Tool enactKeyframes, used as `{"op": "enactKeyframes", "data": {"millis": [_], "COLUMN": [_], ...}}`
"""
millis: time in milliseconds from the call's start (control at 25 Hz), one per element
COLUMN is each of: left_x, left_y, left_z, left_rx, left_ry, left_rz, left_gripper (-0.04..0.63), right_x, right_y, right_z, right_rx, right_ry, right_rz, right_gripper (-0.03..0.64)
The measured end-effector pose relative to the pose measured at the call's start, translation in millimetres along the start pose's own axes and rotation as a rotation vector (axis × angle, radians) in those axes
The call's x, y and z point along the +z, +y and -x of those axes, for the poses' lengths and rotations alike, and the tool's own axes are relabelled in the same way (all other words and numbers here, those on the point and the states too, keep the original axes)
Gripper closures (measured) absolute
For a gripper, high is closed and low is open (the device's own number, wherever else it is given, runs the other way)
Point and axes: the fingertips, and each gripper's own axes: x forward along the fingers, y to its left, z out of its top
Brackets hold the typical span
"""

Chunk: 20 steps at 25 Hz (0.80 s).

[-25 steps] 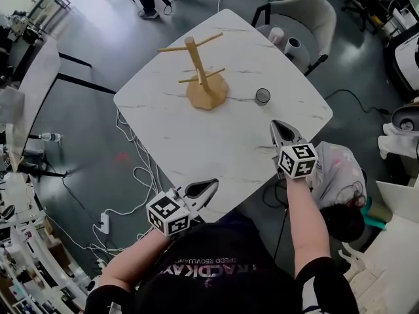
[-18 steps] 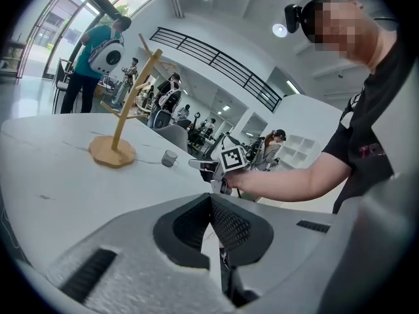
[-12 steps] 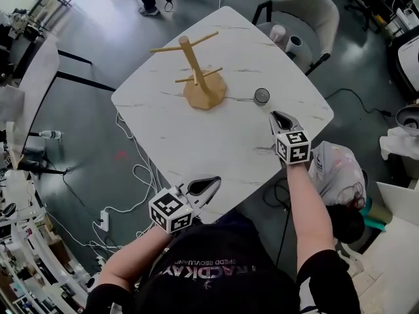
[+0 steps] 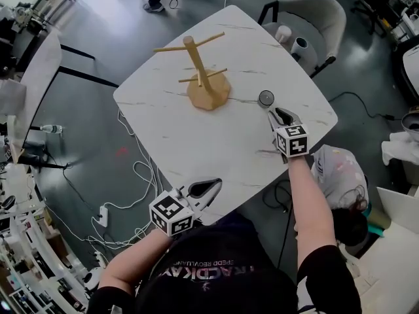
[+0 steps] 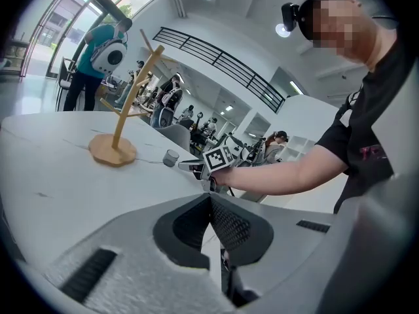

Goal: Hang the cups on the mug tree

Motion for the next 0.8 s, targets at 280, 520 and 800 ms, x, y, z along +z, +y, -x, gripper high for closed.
{"op": "enactKeyframes", "data": {"millis": [280,520,800], "left_x": [-3,-7,-10], "left_y": [7,8,6], "left_z": [7,10,11], "left_rx": [0.026,0.034,0.034], "left_ry": [-0.008,-0.011,-0.008], "left_rz": [0.022,0.030,0.031], "left_gripper": [0.598,0.598,0.598], "right_x": [-3,-7,-9], "right_y": [-5,-3,-5], "right_z": [-16,-23,-28], "right_rx": [-0.007,-0.014,-0.035], "right_ry": [0.043,0.079,0.110], "right_rz": [0.044,0.105,0.129], "right_gripper": [0.531,0.531,0.531]}}
